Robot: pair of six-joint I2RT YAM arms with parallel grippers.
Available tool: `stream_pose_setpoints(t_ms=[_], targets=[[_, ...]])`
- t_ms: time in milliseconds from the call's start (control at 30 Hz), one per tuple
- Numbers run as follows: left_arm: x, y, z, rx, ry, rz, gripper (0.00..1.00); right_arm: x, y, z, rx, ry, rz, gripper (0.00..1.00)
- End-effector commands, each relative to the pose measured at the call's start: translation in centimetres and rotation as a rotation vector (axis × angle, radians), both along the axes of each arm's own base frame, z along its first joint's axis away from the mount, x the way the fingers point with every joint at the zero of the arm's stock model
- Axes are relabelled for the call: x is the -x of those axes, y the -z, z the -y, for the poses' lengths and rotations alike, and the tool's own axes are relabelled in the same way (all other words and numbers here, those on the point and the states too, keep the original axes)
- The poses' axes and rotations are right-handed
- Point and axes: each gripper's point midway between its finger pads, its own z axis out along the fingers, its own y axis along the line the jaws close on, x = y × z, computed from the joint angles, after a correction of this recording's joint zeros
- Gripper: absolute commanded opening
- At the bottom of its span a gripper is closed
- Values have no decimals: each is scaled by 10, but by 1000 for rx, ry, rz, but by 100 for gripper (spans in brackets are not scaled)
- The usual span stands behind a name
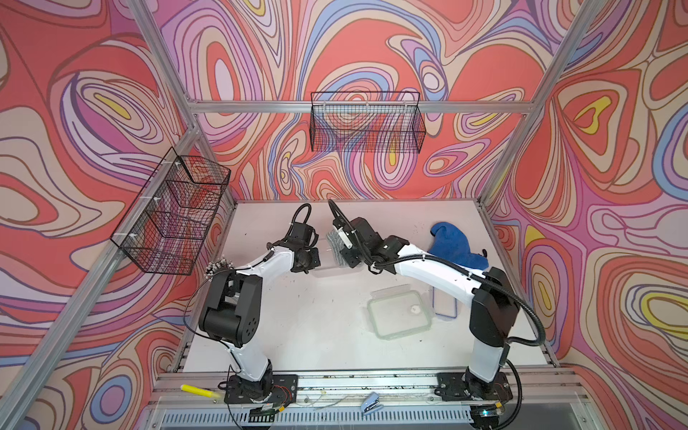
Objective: Wipe the insides of the lunch boxes
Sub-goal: Pick up the lunch box from the center of the board, then wipe the dirt inside the lunch box.
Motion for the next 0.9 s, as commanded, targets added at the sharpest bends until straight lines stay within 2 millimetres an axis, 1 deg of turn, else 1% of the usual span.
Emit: stream_pose_setpoints(t_ms=[0,167,233,400,467,567,667,733,867], targets=[[4,-12,1,-4,19,20,2,3,26,-2,54,-23,-88,0],[5,-24,3,12,23,56,1,8,47,-16,60,-67,-177,0],[4,-30,2,11,21,72,1,12,58,-19,82,-96,-219,0],[2,-44,1,12,17,120,1,22,90,-15,158,-129,-308,0],[2,-47,0,11,18,132,0,29,98,-16,168,-152,-353,0],[0,-49,-2,4,9,141,0,44,103,-21,141,-200,-427,0],[0,-48,-7,-13,-25,141,0,58,103,-27,93,-234,-486,0],[-1,-49,-10,-11,-55,156,0,63,101,-29,55,-227,-509,0],[-2,-54,-11,27,-104,199,0,79,101,-46,-68,-251,-599,0]])
